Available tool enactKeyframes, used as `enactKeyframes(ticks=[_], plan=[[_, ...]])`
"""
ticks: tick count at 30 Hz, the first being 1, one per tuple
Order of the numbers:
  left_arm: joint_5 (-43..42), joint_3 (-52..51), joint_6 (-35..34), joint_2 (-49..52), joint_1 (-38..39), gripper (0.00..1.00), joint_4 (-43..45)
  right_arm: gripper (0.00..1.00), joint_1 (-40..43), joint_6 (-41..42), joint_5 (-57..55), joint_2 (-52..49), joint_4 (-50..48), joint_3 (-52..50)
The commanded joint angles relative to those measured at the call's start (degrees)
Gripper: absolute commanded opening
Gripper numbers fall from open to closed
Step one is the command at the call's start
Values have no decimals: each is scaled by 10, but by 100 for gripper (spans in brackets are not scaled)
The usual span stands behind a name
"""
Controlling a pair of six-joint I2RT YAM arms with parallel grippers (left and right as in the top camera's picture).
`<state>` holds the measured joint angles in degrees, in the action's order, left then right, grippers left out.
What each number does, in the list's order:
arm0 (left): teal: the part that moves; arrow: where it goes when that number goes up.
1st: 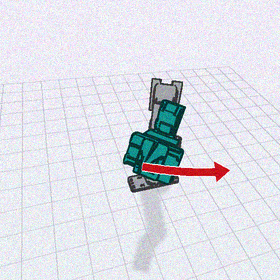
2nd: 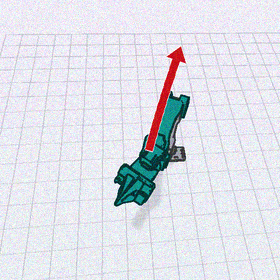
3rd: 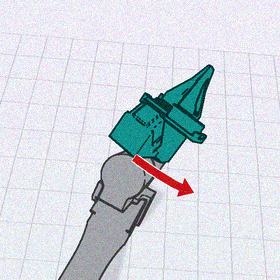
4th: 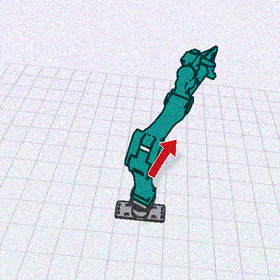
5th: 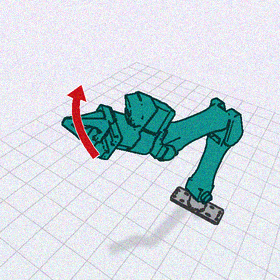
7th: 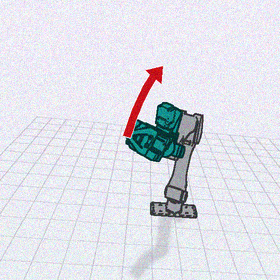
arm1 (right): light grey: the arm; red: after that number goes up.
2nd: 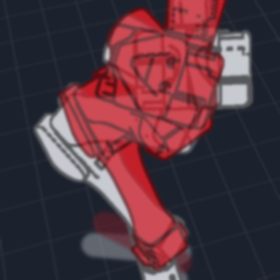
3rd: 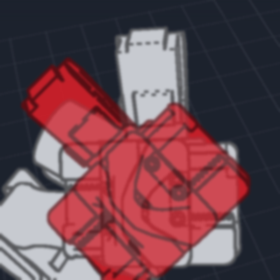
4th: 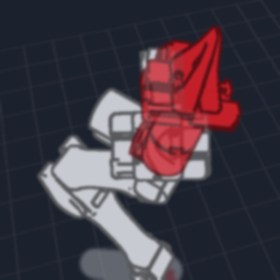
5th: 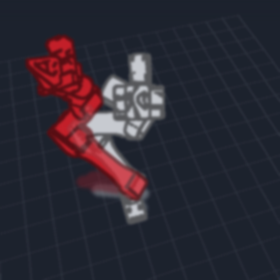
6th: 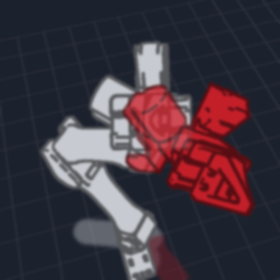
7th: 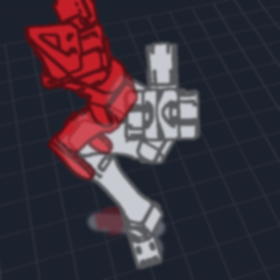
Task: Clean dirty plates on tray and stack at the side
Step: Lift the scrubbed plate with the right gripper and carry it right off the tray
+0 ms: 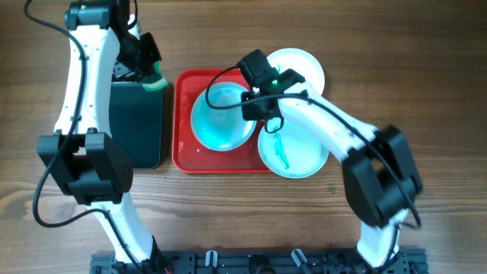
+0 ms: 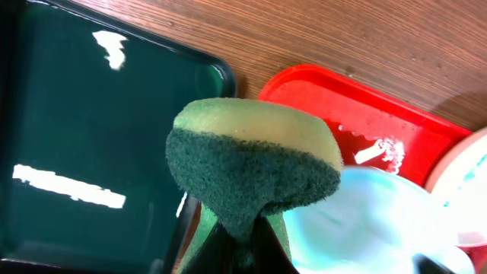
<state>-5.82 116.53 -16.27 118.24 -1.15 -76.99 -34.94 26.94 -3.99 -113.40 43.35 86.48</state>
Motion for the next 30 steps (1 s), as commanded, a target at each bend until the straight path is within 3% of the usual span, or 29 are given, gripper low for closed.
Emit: enactKeyframes(ticks=[1, 10, 19, 23, 30], plan=[[21, 7, -5, -2, -3, 4, 1, 4, -53, -15, -220, 56, 11, 3], [21, 7, -5, -2, -2, 4, 2, 4, -198, -15, -622, 64, 14, 3], [21, 7, -5, -2, -3, 4, 2, 4, -257, -145, -829, 64, -78, 3], [21, 7, -5, -2, -3, 4, 3, 4, -262, -224, -831, 64, -136, 3], [21, 7, -5, -2, -3, 4, 3, 4, -262, -223, -830, 64, -164, 3]])
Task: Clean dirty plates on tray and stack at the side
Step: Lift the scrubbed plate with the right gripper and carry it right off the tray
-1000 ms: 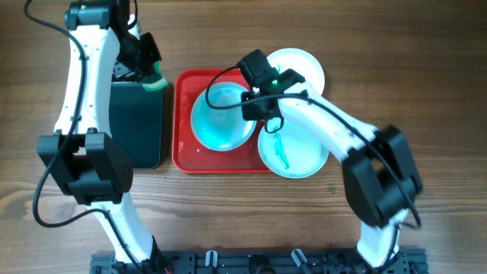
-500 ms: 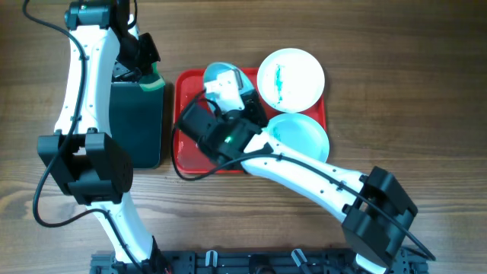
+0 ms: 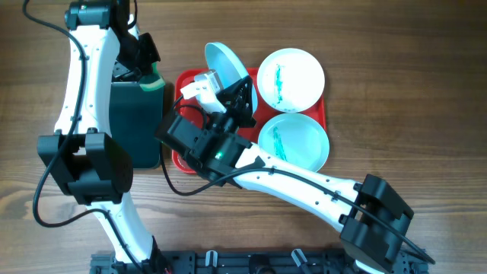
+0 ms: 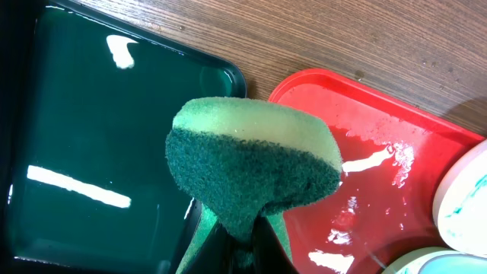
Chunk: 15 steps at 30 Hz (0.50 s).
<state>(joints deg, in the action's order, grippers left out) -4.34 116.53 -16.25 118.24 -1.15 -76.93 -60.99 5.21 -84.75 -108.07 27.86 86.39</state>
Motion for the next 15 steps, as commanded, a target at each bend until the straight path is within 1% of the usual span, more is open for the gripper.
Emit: enactKeyframes(ticks=[1, 3, 5, 6, 7, 8, 11, 13, 15], plan=[[6, 7, -5, -2, -3, 4, 2, 4, -1, -5, -21, 11, -14, 4], [5, 7, -8, -2, -2, 4, 2, 4, -1, -7, 47, 11, -10, 4], [5, 7, -10, -2, -2, 4, 2, 4, 0, -6, 174, 10, 33, 4], [5, 7, -10, -2, -2, 4, 1, 4, 6, -5, 275, 11, 60, 4], [5, 7, -10, -2, -2, 4, 1, 4, 22, 1, 405, 10, 81, 4], [5, 7, -10, -2, -2, 4, 1, 4, 35, 17, 469, 11, 90, 4], [1, 7, -10, -2, -1, 4, -3, 4, 109, 70, 706, 16, 122, 4], [-2, 7, -12, -2, 3, 4, -6, 4, 176, 70, 855, 33, 133, 4], [-2, 7, -12, -2, 9, 4, -10, 4, 245, 70, 961, 58, 143, 4]])
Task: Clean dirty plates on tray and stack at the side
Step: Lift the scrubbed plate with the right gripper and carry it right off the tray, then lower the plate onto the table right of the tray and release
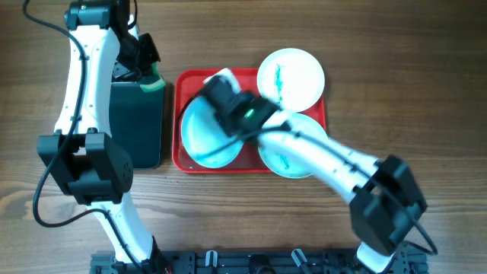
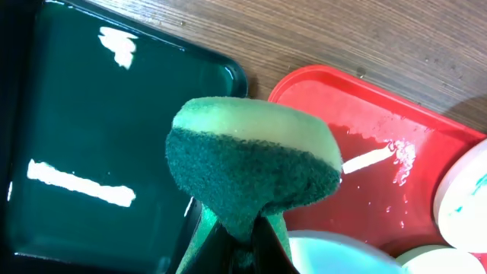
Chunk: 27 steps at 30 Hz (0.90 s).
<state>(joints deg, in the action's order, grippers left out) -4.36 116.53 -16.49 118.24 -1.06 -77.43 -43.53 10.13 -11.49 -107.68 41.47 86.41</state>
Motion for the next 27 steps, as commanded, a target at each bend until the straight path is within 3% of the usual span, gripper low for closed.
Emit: enactKeyframes(ticks=[1, 6, 10, 13, 15, 19, 27], plan=[[-1, 7, -12, -2, 12, 4, -8, 4, 107, 23, 271, 71, 16, 3], [-1, 7, -21, -2, 37, 4, -10, 4, 286, 35, 305, 141, 94, 3], [-1, 7, -20, -2, 59, 4, -9, 4, 427, 49, 214, 153, 173, 2], [-1, 7, -25, -2, 70, 4, 0, 4, 516, 66, 155, 153, 176, -26], [-1, 7, -25, -2, 75, 4, 5, 4, 585, 66, 155, 152, 147, -74], [-1, 7, -25, -2, 75, 4, 5, 4, 646, 66, 142, 152, 52, -179], [-1, 7, -24, -2, 76, 4, 7, 4, 656, 86, 112, 152, -189, -392]])
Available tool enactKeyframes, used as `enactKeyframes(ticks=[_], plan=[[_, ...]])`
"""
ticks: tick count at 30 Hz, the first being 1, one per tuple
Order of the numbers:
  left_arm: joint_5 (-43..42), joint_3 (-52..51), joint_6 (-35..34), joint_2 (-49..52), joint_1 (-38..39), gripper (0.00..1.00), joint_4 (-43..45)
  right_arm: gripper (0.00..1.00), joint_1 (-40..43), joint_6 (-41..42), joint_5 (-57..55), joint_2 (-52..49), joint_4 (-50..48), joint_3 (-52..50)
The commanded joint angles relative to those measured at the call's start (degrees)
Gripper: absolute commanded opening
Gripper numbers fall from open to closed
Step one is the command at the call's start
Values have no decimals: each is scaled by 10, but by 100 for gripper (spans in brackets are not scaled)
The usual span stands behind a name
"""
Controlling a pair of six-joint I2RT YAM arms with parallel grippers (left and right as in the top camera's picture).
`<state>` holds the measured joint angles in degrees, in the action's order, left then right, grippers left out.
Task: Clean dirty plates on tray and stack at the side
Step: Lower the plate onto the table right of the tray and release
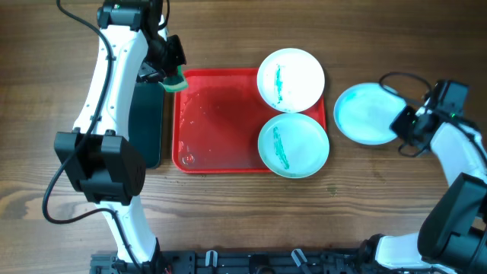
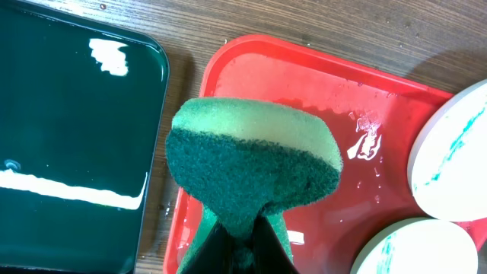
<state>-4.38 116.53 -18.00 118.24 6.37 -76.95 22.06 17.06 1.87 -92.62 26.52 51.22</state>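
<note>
The red tray has a wet, bare left half. Two white plates smeared with green rest on its right side, one at the back and one at the front. A clean light-blue plate lies on the table right of the tray, with my right gripper shut on its right rim. My left gripper is shut on a green-and-yellow sponge above the tray's back left corner. Both dirty plates show at the right of the left wrist view.
A dark green tray holding liquid lies just left of the red tray, also seen in the left wrist view. Bare wooden tabletop surrounds both trays.
The light-blue plate went from the tray's left half to the table right of the tray, with my right gripper. My left gripper carried the sponge rightward from the dark tray's corner to the red tray.
First the right gripper held the light-blue plate in the tray's left half. Then the plate was tilted up at the tray's back, then again over the left half. Now it lies outside on the right. The sponge hung by the dark tray until its latest shift.
</note>
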Motion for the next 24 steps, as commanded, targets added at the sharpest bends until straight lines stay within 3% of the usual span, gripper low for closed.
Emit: enactKeyframes(ticks=[1, 2, 3, 5, 11, 16, 24], plan=[[-1, 7, -9, -2, 2, 4, 2, 4, 0, 18, -21, 1, -63, -59], [-1, 7, -9, -2, 2, 4, 2, 10, 0, 18, -21, 1, -74, -68], [-1, 7, -9, -2, 2, 4, 2, 39, 0, 20, -21, 1, -75, -70], [-1, 7, -9, -2, 2, 4, 3, 50, 0, 20, 6, 3, -58, -57], [-1, 7, -9, -2, 2, 4, 17, 42, -36, -7, 184, 69, 147, 77], [-1, 7, -9, -2, 10, 4, 20, 40, -133, -26, 174, 78, 177, 72], [0, 7, -9, -2, 24, 4, 24, 33, -257, -15, 114, 10, 200, 64]])
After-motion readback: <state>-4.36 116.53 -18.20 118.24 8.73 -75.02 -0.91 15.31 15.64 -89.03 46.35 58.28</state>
